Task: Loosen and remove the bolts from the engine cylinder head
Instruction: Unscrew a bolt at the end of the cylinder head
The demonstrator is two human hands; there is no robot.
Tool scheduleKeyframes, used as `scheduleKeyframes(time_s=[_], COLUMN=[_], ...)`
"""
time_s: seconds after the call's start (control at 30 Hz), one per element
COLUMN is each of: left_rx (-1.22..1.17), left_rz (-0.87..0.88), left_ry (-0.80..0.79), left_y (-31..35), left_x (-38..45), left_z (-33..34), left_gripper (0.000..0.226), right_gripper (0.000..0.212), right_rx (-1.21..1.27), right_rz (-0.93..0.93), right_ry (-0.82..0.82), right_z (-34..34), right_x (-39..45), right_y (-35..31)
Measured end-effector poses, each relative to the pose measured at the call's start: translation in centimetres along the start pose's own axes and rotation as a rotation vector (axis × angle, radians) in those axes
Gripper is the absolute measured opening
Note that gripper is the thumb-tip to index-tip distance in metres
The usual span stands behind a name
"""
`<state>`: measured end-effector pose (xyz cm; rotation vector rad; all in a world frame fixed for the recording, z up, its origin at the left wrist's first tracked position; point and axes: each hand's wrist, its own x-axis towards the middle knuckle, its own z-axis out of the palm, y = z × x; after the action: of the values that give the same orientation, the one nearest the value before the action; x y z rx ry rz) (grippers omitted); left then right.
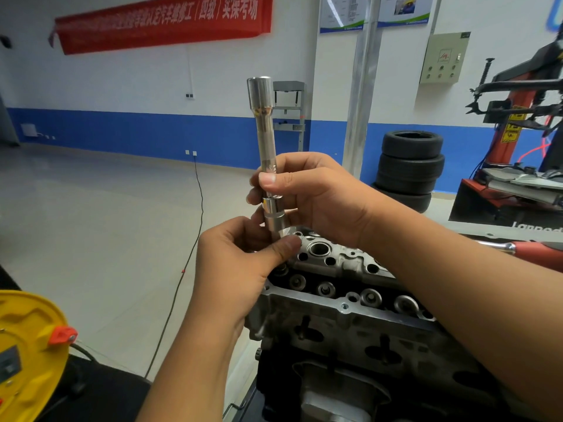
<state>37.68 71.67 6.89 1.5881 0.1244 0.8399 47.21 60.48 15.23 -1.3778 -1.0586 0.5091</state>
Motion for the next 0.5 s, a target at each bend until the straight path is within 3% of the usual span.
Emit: scheduleKeyframes(time_s=[0.17, 0.23, 0.3, 0.37, 0.5], left_rx=[0.028, 0.051, 0.048, 0.061, 0.051], left_rz=[-0.049, -0.053, -0.013, 0.001, -0.048], left_ry=[-0.233, -0.19, -0.081, -0.018, -0.232], left_y=[-0.12, -0.36, -0.25, -0.21, -0.24], left_x=[0.18, 0.28, 0.26, 0.23, 0.21], left_z=[-0.94, -0.85, -0.46, -0.46, -1.0], left_gripper=[0.021, 0.027, 0.012, 0.025, 0.012], right_gripper=[0.025, 0.024, 0.023, 0.022, 0.019], right_rx=[-0.006, -0.002, 0.001, -0.002, -0.004], right_rz=[-0.002, 0.001, 0.001, -0.001, -0.006], right_ry=[0.02, 0.019, 0.009, 0.005, 0.012], right_z=[-0.06, -0.09, 0.0, 0.07, -0.08], right_x=[0.0, -0.03, -0.04, -0.05, -0.08], right_y=[-0.06, -0.06, -0.06, -0.07, -0.11])
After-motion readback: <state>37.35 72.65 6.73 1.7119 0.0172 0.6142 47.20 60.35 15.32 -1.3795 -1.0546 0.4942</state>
